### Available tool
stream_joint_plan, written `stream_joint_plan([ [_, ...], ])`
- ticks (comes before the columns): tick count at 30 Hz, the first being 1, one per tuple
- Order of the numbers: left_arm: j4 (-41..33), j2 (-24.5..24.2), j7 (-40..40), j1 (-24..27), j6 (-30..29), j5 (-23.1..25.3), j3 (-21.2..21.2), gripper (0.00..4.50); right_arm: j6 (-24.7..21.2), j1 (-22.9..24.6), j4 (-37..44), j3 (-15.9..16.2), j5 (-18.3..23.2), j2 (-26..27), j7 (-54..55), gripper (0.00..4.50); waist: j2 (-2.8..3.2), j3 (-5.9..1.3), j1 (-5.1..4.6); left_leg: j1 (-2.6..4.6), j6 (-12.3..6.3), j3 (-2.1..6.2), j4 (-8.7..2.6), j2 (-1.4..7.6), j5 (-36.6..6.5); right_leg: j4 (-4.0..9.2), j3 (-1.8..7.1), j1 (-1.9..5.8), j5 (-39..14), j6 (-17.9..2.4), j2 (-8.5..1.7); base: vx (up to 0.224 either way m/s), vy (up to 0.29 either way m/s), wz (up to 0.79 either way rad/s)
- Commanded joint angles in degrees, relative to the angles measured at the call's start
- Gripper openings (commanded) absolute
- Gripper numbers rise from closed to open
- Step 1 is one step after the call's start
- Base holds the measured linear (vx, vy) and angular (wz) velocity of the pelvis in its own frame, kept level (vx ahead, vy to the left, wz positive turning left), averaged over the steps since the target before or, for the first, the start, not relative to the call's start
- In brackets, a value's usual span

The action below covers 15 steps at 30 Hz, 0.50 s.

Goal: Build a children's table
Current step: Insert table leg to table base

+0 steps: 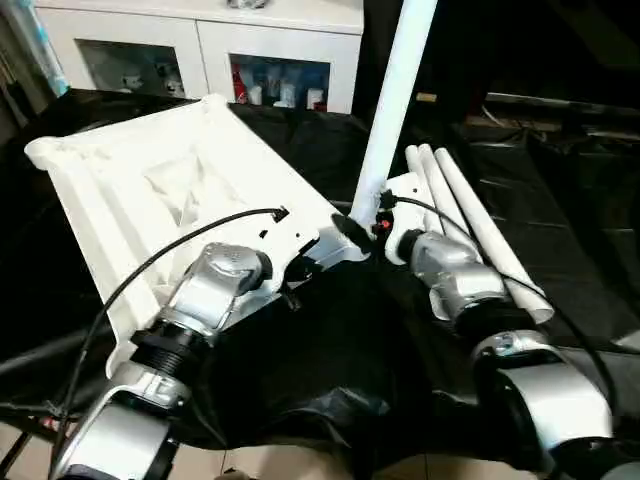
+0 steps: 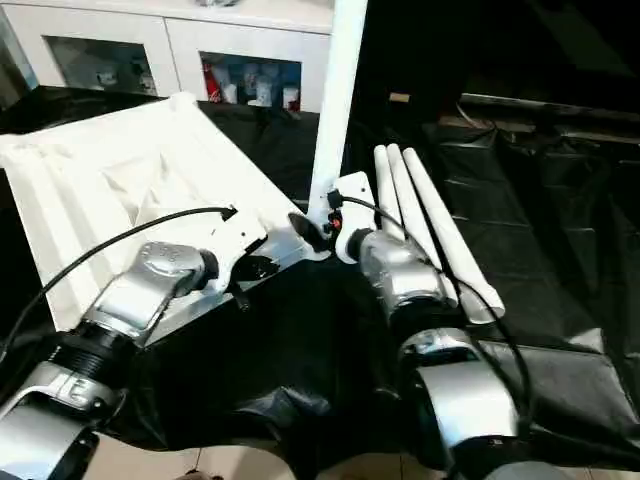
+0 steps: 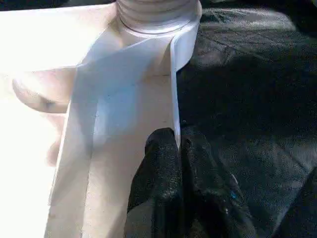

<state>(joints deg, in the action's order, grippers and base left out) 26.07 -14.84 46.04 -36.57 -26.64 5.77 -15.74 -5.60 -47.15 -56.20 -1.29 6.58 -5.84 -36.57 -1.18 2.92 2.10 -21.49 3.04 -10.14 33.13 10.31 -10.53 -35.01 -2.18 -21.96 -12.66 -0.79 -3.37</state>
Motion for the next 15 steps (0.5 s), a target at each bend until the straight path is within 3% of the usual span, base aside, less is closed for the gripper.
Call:
stream_joint_plan([
  [1, -2.7, 0.6, 2.0, -0.9, 3.4, -1.7, -0.9, 0.0, -3.0, 2.0, 0.4, 3.2, -0.6, 0.5, -5.0, 3.85, 1.01, -3.56, 0.33, 0.9, -3.77, 0.84, -3.54, 3.24, -5.7, 2.92, 2.44, 2.68, 7.0, -17.2, -4.89, 0.0, 0.0, 0.0],
  [4, -3.1, -0.4, 4.0, -0.3, 4.2, -2.3, -0.9, 0.0, -4.5, 3.8, 4.8, 5.0, -1.0, -1.9, -10.5, 3.85, 0.81, -3.53, 0.55, 0.85, -4.81, 0.81, -3.42, 3.21, -4.8, 2.84, 2.37, 2.83, 8.2, -17.5, -4.86, 0.0, 0.0, 0.0],
  [5, -3.1, -0.9, 4.8, -0.1, 4.4, -2.5, -1.0, 0.0, -5.1, 4.7, 6.9, 6.1, -1.3, -3.1, -13.0, 3.85, 1.14, -3.56, 0.72, 0.89, -5.05, 0.84, -3.31, 3.23, -4.6, 2.78, 2.38, 2.83, 8.5, -17.6, -4.95, 0.0, 0.0, 0.0],
  [7, -3.0, -1.6, 6.1, 0.2, 5.2, -2.7, -1.1, 0.0, -5.8, 6.0, 9.6, 7.5, -1.6, -4.8, -15.9, 3.85, 0.97, -3.56, 0.96, 0.88, -5.5, 0.8, -3.23, 3.23, -4.1, 2.7, 2.34, 2.92, 9.3, -17.5, -4.79, 0.0, 0.0, 0.0],
  [11, -3.9, -3.3, 10.3, 1.1, 7.5, -3.8, -1.5, 0.0, -6.3, 7.9, 12.2, 9.2, -2.4, -7.8, -19.3, 3.85, 1.19, -3.5, 1.5, 1.06, -4.94, 0.76, -3.25, 3.36, -4.6, 2.77, 2.25, 2.77, 7.5, -17.6, -4.86, 0.0, 0.0, 0.0],
  [15, -6.0, -5.3, 16.0, 2.5, 10.0, -5.5, -2.3, 0.0, -6.5, 9.4, 14.1, 10.2, -3.2, -9.8, -21.5, 3.85, 1.37, -3.69, 1.73, 1.1, -4.62, 0.63, -3.0, 3.34, -3.9, 2.5, 2.18, 2.76, 9.2, -18.1, -4.73, 0.0, 0.0, 0.0],
])
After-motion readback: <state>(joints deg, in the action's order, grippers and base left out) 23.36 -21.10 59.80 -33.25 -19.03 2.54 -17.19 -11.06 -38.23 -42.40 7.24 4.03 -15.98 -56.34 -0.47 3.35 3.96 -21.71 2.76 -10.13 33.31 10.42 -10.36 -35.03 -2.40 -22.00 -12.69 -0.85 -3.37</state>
